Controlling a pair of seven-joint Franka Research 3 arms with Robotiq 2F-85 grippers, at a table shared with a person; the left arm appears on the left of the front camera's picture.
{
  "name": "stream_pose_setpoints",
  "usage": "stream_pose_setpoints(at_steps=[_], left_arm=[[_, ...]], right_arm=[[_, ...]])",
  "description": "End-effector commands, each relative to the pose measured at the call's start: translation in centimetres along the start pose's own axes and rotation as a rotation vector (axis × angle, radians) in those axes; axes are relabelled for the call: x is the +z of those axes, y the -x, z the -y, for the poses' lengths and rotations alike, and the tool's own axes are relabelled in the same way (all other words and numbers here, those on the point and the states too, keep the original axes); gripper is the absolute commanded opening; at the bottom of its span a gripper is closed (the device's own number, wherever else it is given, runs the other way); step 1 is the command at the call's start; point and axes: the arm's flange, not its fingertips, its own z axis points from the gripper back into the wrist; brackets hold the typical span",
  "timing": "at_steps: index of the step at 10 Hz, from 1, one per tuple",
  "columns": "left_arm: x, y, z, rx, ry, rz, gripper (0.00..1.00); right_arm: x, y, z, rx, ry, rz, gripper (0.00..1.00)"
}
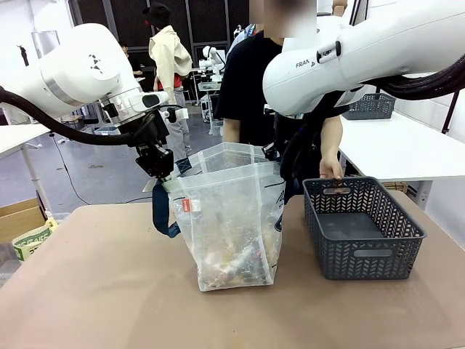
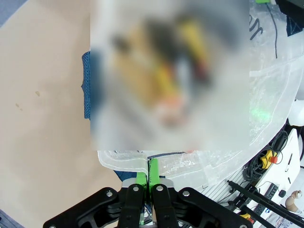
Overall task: Transfer purchased items from the store into the shopping bag.
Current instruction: Move the Reusable shopping bag to the right side of the table.
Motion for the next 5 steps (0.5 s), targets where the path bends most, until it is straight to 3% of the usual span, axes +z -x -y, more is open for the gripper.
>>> stream_pose_setpoints(at_steps=[1, 5], left_arm=[[-0.12, 0.29, -0.03, 0.002, 0.004, 0.017, 0.00], [0.00, 0.00, 0.00, 0.000, 0.000, 0.000, 0.00]], right_arm=[[-0.18, 0.32, 0.13, -0.008, 0.004, -0.001, 0.00], [0.00, 0.00, 0.00, 0.000, 0.000, 0.000, 0.00]])
